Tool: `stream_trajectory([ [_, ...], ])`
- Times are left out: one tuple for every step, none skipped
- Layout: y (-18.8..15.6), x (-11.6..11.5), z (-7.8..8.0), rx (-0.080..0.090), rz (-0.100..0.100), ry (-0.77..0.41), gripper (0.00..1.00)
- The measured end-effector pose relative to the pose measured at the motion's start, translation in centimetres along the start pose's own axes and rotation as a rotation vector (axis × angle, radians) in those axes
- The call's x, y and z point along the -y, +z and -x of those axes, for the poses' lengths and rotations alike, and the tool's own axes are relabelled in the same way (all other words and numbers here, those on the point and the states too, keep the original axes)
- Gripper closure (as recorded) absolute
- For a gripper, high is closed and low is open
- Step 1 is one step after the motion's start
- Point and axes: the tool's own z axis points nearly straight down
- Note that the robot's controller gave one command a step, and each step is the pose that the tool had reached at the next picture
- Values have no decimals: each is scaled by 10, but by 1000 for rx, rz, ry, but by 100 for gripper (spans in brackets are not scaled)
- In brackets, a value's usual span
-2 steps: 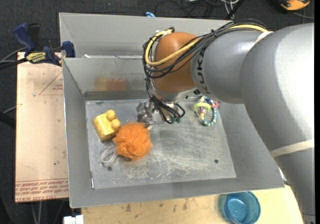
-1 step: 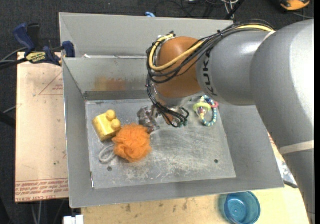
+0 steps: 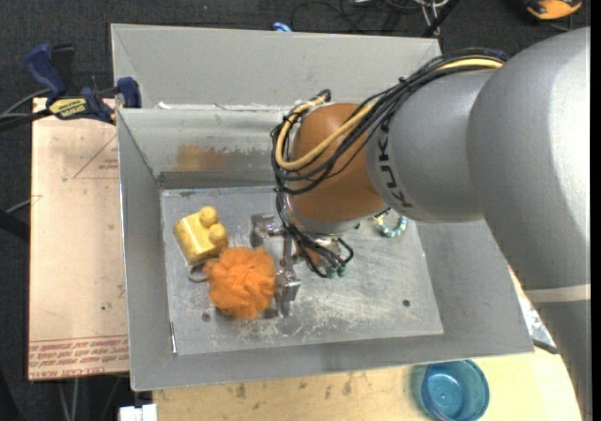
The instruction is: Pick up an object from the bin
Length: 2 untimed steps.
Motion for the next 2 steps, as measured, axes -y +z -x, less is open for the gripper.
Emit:
stream_trajectory([
  [-2, -8, -11, -1, 1, 51, 0],
  [18, -57, -5, -1, 0, -230, 100],
])
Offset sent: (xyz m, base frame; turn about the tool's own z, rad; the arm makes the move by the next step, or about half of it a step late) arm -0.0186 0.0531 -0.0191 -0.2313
